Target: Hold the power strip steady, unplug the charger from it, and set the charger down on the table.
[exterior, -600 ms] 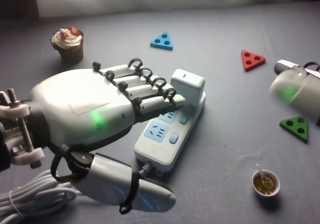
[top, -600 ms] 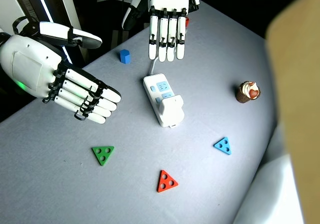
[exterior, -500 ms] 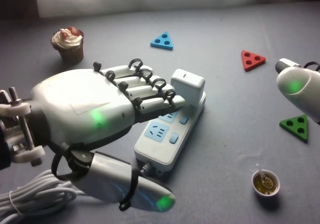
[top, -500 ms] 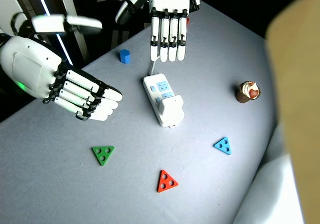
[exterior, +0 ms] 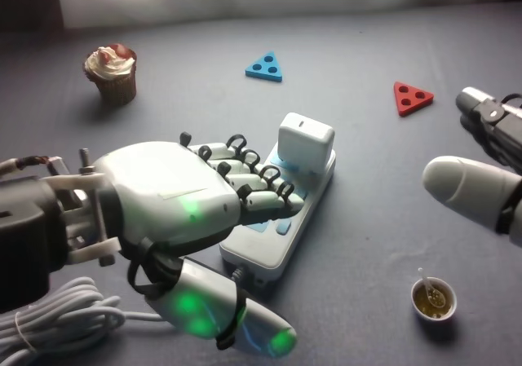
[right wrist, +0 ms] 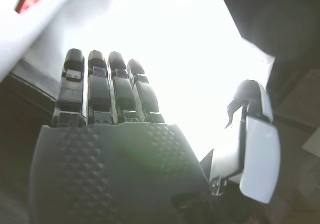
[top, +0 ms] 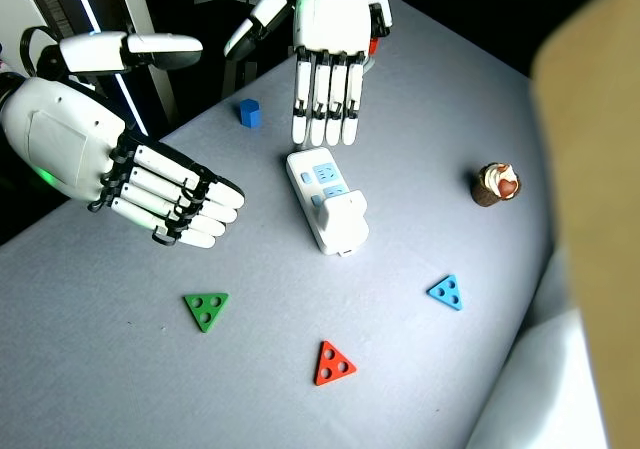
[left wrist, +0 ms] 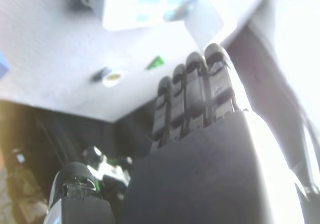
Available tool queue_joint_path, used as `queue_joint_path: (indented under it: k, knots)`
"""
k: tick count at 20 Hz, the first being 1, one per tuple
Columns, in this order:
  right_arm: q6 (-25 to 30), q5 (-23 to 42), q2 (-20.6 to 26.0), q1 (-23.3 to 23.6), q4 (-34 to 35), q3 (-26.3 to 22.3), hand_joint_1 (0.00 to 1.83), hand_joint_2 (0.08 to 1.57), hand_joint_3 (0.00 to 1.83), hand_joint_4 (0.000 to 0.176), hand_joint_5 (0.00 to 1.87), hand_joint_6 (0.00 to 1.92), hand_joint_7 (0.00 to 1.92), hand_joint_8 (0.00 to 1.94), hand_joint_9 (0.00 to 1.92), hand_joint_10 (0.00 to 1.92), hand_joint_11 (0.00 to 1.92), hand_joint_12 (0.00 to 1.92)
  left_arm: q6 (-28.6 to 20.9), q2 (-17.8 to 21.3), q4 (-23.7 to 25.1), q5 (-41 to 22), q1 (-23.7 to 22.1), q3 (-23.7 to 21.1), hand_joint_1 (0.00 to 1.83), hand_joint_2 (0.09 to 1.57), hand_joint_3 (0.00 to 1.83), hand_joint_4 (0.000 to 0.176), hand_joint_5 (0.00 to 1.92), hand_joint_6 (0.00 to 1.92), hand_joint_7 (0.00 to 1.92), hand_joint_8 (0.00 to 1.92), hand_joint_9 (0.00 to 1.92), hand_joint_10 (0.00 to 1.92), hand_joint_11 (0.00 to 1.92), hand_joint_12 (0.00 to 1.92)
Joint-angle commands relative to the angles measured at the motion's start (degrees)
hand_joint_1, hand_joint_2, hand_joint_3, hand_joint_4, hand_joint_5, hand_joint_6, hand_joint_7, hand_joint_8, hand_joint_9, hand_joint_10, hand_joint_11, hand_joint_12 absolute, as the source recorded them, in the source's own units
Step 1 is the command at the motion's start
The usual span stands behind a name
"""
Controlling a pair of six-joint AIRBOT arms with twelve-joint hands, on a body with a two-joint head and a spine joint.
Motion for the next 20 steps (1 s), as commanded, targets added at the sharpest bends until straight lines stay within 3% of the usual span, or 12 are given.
queue_joint_path:
  k: [1,5,9,14,20]
  knots:
    - [0.63,5.92,0.18,0.92,-2.76,0.16,0.64,0.97,0.01,0.000,0.06,0.00,0.10,0.00,0.12,0.01,0.05,0.21,0.56,-0.81,-0.66,-3.47,-0.67,0.47,0.00,0.91,0.01,0.000,0.14,0.01,0.15,0.01,0.12,0.01,0.04,0.15]
    - [-0.02,3.12,-0.97,4.95,2.02,1.35,0.81,0.98,0.00,0.000,0.09,0.00,0.14,0.00,0.15,0.00,0.00,0.44,0.89,-4.04,-1.05,-2.62,0.41,3.14,0.00,0.93,0.01,0.000,0.14,0.00,0.14,0.00,0.12,0.00,0.04,0.14]
    - [-1.74,-1.22,-2.57,7.07,4.88,2.88,1.07,0.98,0.00,0.000,0.10,0.00,0.12,0.00,0.13,0.00,0.00,0.39,1.53,-6.02,-1.04,-1.78,0.79,5.19,0.00,0.92,0.00,0.000,0.13,0.00,0.15,0.00,0.13,0.00,0.04,0.14]
    - [-4.12,-1.85,-6.78,9.18,6.82,5.03,1.05,1.04,0.01,0.000,0.07,0.00,0.09,0.00,0.08,0.00,0.00,0.24,2.22,-7.55,-1.03,-0.78,0.80,7.03,0.00,0.92,0.00,0.000,0.15,0.01,0.17,0.01,0.14,0.00,0.05,0.14]
    - [-9.10,-2.11,-12.47,14.66,14.39,8.80,1.12,1.04,0.00,0.000,0.12,0.00,0.12,0.00,0.10,0.00,0.00,0.27,2.86,-10.36,-0.99,-0.67,0.78,9.59,0.00,0.93,0.00,0.000,0.14,0.00,0.17,0.00,0.14,0.00,0.05,0.13]
